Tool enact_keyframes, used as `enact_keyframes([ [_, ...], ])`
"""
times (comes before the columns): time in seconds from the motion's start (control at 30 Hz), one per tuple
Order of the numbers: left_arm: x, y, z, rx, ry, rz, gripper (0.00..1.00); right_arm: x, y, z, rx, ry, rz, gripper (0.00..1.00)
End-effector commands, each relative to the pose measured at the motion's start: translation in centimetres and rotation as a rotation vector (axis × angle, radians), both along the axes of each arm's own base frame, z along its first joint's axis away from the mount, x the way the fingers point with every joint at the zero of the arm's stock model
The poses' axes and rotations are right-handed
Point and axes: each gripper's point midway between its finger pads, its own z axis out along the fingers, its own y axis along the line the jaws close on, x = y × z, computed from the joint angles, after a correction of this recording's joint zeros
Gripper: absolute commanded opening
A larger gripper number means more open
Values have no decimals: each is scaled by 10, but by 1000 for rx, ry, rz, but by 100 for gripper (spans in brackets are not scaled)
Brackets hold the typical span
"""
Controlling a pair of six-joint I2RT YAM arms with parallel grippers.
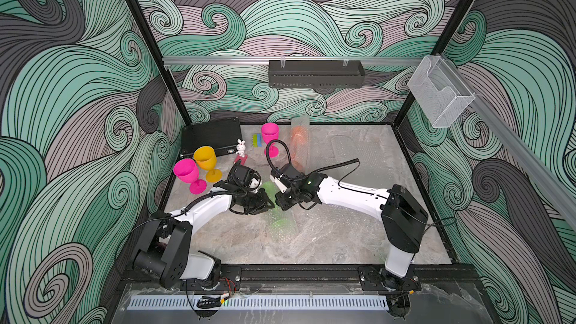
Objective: Unpack wine glasses from bubble wrap
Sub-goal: Unwrap the bubble wrap at the center of the board.
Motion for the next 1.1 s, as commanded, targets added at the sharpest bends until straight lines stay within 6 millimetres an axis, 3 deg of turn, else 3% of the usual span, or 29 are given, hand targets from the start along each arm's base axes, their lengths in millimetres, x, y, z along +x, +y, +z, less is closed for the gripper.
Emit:
enact_keyframes([
  [0.0, 11, -7, 21, -17, -72, -10, 25, 5, 7, 1, 7, -6, 7, 37],
  [0.17, 12, -8, 25, -20, -79, -10, 24, 10, 6, -6, -18, -15, -2, 37],
  [0.43, 10, -8, 20, -11, -68, -21, 11, 23, 0, -7, -59, -70, -32, 35],
  [0.83, 10, -9, 22, -5, -76, -39, 9, 31, 9, -12, -61, -78, -35, 38],
  [1.07, 8, -8, 20, 11, -67, -50, 9, 44, 10, 7, -3, -100, -69, 35],
])
